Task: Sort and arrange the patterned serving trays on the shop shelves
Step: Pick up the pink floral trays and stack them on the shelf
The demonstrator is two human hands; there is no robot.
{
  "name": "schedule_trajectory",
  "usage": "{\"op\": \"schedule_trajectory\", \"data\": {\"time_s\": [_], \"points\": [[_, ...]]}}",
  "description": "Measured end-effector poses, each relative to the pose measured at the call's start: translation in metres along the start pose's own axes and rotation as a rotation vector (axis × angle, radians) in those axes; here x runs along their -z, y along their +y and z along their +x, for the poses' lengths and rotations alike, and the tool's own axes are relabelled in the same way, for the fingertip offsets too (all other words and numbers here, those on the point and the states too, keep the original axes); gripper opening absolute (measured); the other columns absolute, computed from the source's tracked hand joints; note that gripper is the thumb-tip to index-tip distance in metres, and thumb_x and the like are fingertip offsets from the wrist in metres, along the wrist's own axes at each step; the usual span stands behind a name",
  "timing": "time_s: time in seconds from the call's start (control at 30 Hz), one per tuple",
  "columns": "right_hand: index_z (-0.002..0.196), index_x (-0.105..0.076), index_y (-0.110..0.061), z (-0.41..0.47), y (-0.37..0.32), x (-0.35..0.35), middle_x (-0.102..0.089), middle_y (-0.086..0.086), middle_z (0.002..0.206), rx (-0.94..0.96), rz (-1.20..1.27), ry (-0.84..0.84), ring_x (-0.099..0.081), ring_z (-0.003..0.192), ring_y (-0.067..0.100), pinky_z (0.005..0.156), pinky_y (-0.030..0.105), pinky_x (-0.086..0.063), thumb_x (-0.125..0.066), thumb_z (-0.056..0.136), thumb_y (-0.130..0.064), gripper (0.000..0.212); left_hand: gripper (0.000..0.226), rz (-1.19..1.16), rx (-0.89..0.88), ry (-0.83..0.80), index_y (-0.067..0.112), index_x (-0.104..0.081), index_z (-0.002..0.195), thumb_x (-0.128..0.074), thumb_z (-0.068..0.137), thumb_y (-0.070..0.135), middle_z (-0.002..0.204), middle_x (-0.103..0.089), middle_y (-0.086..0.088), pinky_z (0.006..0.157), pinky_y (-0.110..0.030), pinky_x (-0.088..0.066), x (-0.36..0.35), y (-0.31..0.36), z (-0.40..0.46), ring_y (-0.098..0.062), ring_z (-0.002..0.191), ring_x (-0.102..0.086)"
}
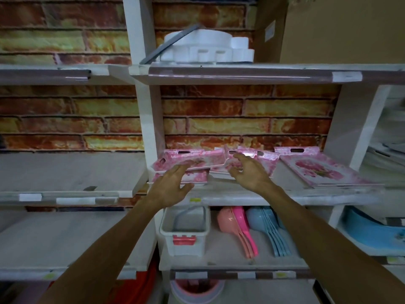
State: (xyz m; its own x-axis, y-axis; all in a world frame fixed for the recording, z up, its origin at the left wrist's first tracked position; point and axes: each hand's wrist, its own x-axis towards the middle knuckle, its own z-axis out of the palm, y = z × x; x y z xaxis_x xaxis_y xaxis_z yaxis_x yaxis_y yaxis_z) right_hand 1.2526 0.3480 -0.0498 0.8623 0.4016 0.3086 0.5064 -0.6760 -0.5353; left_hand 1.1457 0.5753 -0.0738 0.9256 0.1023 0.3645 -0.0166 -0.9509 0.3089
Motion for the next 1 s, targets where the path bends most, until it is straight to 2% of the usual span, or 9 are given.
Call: {"op": "schedule_trajectory", "data": {"time_s": [0.1,0.2,0.37,0.5,0.6,0.77,0.9,0.93,1.0], "points": [[0.140,-0.044,-0.023,0.040,0.009,-0.013,-0.061,0.004,0.126,-0.041,0.094,-0.004,-0.067,0.097,0.022,0.085,0.029,-0.051,-0.060,0.090,-0.039,0.054,0.060,-0.036,-0.014,0.016,0.029,-0.031,0.145,-0.057,0.092,0.041,0.147,-0.043,0.000,0.102,-0.045,-0.045,-0.014,-0.016,0.032,-0.023,0.130,-0.047],[0.138,-0.045,-0.021,0.084,0.024,-0.028,-0.058,0.010,0.133,-0.087,0.180,-0.003,-0.069,0.097,0.025,0.085,0.039,-0.057,-0.060,0.089,-0.035,0.053,0.059,-0.050,-0.021,0.009,0.029,-0.033,0.144,-0.058,0.092,0.039,0.147,-0.044,0.002,0.104,-0.041,-0.044,-0.027,-0.031,0.065,-0.021,0.131,-0.045],[0.137,-0.041,-0.014,0.144,0.038,-0.047,-0.061,0.007,0.117,-0.190,0.196,0.016,-0.064,0.089,0.025,0.076,0.031,-0.053,-0.059,0.091,-0.032,0.052,0.061,-0.059,-0.052,-0.011,0.027,-0.033,0.145,-0.057,0.091,0.041,0.147,-0.044,0.002,0.098,-0.044,-0.050,-0.046,-0.056,0.114,-0.020,0.128,-0.048],[0.140,-0.038,-0.014,0.181,0.053,-0.070,-0.066,0.006,0.098,-0.334,0.214,-0.011,-0.067,0.090,0.028,0.093,0.047,-0.051,-0.057,0.088,-0.042,0.061,0.060,-0.031,-0.076,-0.010,0.026,-0.034,0.145,-0.057,0.092,0.040,0.145,-0.045,0.002,0.103,-0.042,-0.045,-0.061,-0.070,0.138,-0.020,0.129,-0.047],[0.138,-0.037,-0.005,0.199,0.054,-0.080,-0.061,0.004,0.084,-0.428,0.287,-0.047,-0.062,0.067,0.017,0.065,0.030,-0.053,-0.057,0.091,-0.029,0.056,0.059,-0.006,-0.113,-0.010,0.027,-0.035,0.145,-0.057,0.092,0.040,0.144,-0.047,0.003,0.102,-0.040,-0.046,-0.070,-0.080,0.153,-0.018,0.127,-0.049],[0.119,-0.053,-0.001,0.225,0.060,-0.097,-0.058,0.008,0.085,-0.527,0.412,-0.067,-0.061,0.061,0.017,0.038,0.021,-0.048,-0.059,0.087,-0.017,0.037,0.060,0.025,-0.186,-0.023,0.026,-0.032,0.146,-0.056,0.092,0.037,0.146,-0.043,0.003,0.102,-0.042,-0.045,-0.075,-0.097,0.182,-0.020,0.128,-0.048],[0.087,-0.051,-0.008,0.241,0.064,-0.107,-0.046,0.002,0.066,-0.551,0.362,-0.066,-0.044,0.049,0.010,0.030,0.014,-0.030,-0.053,0.089,-0.010,0.004,0.058,-0.012,-0.215,-0.040,0.027,-0.032,0.146,-0.053,0.093,0.036,0.147,-0.041,0.002,0.102,-0.045,-0.045,-0.073,-0.109,0.204,-0.021,0.128,-0.048],[0.082,-0.047,-0.010,0.243,0.066,-0.110,-0.045,0.001,0.064,-0.551,0.371,-0.054,-0.042,0.048,0.010,0.029,0.015,-0.028,-0.052,0.089,-0.007,0.009,0.057,-0.024,-0.217,-0.047,0.027,-0.032,0.146,-0.053,0.093,0.036,0.148,-0.041,0.002,0.103,-0.045,-0.044,-0.073,-0.112,0.209,-0.020,0.129,-0.047],[0.087,-0.050,-0.006,0.247,0.069,-0.113,-0.047,0.002,0.064,-0.563,0.408,-0.021,-0.045,0.049,0.012,0.031,0.016,-0.030,-0.051,0.088,-0.002,0.004,0.057,-0.054,-0.208,-0.060,0.030,-0.032,0.145,-0.053,0.093,0.040,0.148,-0.041,0.004,0.102,-0.044,-0.044,-0.072,-0.119,0.219,-0.020,0.126,-0.050]]}}
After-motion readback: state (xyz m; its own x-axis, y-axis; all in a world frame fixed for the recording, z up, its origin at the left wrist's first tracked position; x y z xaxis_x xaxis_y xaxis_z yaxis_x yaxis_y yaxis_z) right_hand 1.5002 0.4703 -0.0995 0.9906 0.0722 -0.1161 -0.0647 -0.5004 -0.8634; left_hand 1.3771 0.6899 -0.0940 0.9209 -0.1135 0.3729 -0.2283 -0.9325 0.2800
